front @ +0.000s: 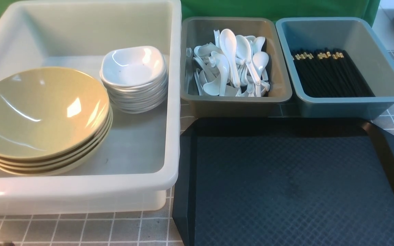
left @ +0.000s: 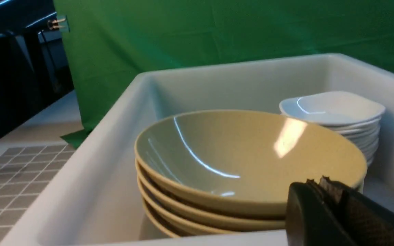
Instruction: On grey table put chopsticks spoon bowls plates into blue grey white boxes.
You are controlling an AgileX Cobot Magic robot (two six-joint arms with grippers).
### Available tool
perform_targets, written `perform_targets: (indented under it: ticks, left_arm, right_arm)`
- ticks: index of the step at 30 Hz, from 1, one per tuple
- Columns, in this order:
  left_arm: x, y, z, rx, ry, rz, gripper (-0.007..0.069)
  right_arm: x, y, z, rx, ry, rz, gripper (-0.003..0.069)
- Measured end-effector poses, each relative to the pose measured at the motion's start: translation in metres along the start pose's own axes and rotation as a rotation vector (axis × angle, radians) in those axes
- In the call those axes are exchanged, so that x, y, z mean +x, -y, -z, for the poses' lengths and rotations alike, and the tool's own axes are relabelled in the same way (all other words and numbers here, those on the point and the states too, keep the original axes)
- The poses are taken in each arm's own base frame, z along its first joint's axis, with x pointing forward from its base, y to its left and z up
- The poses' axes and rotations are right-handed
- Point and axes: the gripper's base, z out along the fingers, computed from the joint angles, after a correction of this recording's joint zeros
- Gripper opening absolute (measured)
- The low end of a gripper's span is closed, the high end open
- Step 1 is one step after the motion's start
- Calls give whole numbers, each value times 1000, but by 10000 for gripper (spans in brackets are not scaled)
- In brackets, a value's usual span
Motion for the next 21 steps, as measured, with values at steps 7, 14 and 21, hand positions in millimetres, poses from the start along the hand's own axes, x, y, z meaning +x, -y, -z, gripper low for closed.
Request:
perform_targets:
  ticks: [7,14,21]
  left_arm:
    - [25,5,4,48,-245,-10,-11]
    - [27,5,4,52,-267,-3,-11]
    - [27,5,4,52,-268,-2,-11]
  right_arm:
    - [0,0,0,0,0,0,38]
    - [0,0,0,0,-1,0,42]
    - [0,0,0,0,-1,0,49]
